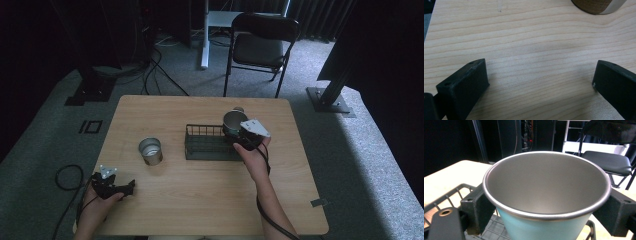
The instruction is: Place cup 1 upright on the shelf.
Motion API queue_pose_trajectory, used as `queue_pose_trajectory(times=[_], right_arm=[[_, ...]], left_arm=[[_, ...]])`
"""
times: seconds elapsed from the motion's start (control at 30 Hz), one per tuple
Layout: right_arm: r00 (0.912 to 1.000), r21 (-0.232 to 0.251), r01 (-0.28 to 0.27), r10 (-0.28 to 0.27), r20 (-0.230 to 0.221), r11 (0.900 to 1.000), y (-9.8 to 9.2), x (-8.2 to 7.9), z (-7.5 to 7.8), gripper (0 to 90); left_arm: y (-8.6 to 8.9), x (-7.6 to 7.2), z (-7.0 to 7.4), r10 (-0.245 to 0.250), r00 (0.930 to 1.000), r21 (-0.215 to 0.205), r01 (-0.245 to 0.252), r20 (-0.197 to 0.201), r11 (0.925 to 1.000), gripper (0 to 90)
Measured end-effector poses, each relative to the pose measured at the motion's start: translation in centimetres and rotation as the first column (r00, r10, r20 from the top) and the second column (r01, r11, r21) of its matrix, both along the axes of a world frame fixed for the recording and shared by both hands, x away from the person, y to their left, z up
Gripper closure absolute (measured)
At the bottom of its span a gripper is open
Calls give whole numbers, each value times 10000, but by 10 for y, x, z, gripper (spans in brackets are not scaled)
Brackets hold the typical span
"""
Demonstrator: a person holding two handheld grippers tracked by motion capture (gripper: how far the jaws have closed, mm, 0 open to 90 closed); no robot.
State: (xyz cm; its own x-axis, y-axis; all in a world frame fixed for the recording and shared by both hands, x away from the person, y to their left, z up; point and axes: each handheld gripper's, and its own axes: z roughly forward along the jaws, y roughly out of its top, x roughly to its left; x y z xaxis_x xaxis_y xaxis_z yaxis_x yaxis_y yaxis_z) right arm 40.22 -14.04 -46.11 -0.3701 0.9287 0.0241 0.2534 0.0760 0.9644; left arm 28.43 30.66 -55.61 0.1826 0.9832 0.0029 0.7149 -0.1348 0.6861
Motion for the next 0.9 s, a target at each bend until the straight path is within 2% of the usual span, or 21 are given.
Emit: queue_pose_trajectory(times=[0.37,0.53,0.9], right_arm=[[9999,-91,22,-24,-161,10000,2,-1,-13,127],[9997,9,67,-67,-250,10000,2,-2,-20,126],[9995,5,205,-205,-238,9998,3,-2,-21,126]], left_arm=[[0,0,0,0,10000,0,0,0,10000,6],[0,0,0,2,10000,-2,-2,4,10000,6],[0,0,0,1,10000,0,-1,5,10000,6]])
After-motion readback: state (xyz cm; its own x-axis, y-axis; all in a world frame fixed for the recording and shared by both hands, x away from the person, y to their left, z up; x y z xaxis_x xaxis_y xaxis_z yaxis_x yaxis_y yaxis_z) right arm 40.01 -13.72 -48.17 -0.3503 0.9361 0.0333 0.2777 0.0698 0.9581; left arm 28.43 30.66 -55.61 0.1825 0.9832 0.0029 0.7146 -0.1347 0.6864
